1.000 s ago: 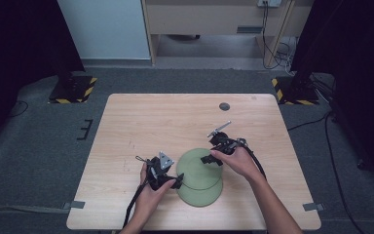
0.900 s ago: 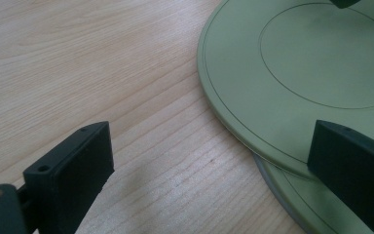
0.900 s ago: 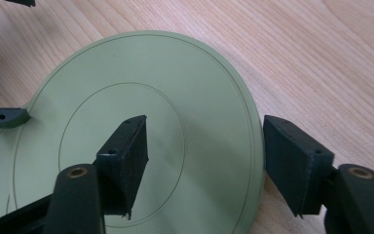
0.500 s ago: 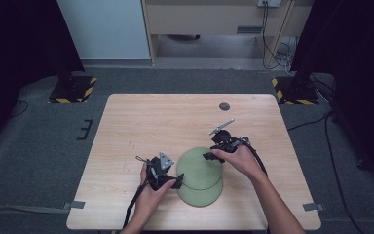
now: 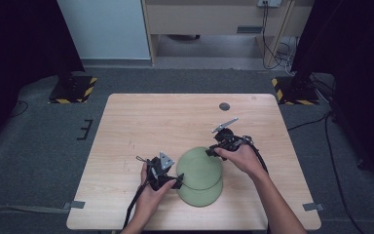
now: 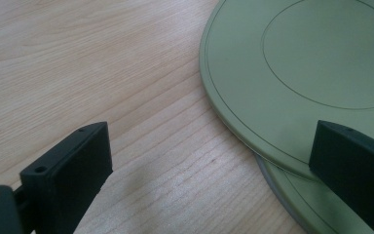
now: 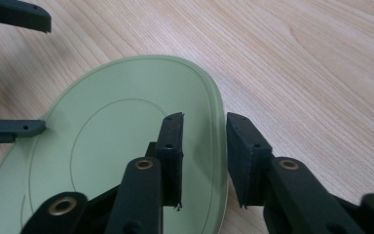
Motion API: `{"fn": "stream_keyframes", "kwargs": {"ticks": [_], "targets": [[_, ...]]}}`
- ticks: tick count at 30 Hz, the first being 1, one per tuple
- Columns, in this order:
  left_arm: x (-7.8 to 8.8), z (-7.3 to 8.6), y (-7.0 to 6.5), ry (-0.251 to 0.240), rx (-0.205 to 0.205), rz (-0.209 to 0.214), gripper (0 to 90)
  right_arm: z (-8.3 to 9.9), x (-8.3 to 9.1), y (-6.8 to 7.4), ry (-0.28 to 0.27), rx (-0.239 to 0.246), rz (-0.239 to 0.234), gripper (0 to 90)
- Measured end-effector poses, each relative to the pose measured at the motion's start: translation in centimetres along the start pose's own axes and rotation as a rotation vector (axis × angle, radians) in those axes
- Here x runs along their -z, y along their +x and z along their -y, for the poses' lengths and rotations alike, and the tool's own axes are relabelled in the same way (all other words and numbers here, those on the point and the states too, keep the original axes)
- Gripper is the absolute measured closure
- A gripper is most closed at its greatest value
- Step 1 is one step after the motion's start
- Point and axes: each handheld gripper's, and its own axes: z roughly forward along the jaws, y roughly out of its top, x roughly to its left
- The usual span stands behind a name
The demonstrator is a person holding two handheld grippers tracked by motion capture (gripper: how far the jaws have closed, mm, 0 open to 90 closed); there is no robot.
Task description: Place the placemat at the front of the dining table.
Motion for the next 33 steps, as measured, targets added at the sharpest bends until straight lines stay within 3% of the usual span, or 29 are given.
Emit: {"fn": "stream_keyframes", "kwargs": {"ticks": [8, 18, 19, 28, 33], "targets": [[0.0, 0.0, 0.0, 0.001, -0.001, -0.002, 0.6, -0.2, 0.3, 0.3, -0.018, -0.005, -0.042, 74.8], [0.0, 0.0, 0.0, 0.002, 0.0, 0.0, 0.4, -0.1, -0.5, 0.9, 0.037, 0.035, -0.038, 76.9], [0.0, 0.0, 0.0, 0.001, 0.0, 0.0, 0.4, -0.1, -0.5, 1.0, 0.035, 0.046, -0.02, 78.4], [0.2, 0.0, 0.3, -0.001, 0.011, 0.015, 1.5, -0.2, -0.3, 0.6, 0.023, 0.026, -0.025, 84.1], [0.7, 0.3, 1.1, -0.004, 0.022, 0.011, 2.0, -0.2, 0.1, 0.6, 0.01, 0.021, -0.034, 85.4]]}}
